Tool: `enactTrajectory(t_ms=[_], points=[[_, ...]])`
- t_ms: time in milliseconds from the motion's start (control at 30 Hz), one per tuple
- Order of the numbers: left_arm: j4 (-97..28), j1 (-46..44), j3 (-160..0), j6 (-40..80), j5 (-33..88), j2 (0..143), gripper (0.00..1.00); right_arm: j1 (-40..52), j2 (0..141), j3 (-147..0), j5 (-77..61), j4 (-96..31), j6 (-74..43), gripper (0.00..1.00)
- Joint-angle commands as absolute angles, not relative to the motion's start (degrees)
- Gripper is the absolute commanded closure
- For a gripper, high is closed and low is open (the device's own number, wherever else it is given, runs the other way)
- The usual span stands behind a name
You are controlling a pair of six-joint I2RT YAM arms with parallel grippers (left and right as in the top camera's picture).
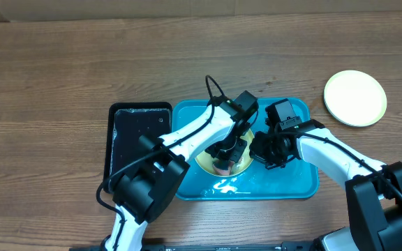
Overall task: Clean dirty plates on tray and stack at the side
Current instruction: 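Scrub the yellow plate's stain with the sponge in the left gripper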
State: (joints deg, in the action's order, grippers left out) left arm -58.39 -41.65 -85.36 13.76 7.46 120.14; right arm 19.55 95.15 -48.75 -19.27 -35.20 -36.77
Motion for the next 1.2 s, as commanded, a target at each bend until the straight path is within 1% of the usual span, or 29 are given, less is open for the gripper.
enactTrajectory(t_ms=[0, 333, 567, 667, 900, 1167], points=[[-58.15, -39.38, -80.36, 17.15, -2.63, 121.54, 0.96, 19.42, 95.33, -49.56, -19.2, -34.83, -36.58, 0.96], [-59.4, -32.05, -80.42, 30.11, -21.19, 121.38, 0.96, 19.42, 95.33, -49.56, -19.18, -35.48, -36.58, 0.96], [-58.65, -30.94, -80.47, 30.46, -25.93, 121.38, 0.96, 19.42, 95.33, -49.56, -19.2, -35.46, -36.36, 0.96], [-57.95, -31.07, -81.21, 30.46, -24.08, 121.38, 0.96, 19.42, 95.33, -49.56, -19.2, -35.48, -35.9, 0.96], [-52.56, -32.6, -85.27, 26.92, -10.46, 121.4, 0.96, 19.42, 95.33, -49.56, -19.22, -35.48, -35.92, 0.96], [-48.07, -34.3, -86.04, 28.32, -2.52, 121.6, 0.96, 19.42, 95.33, -49.56, -19.64, -36.32, -35.9, 0.96]])
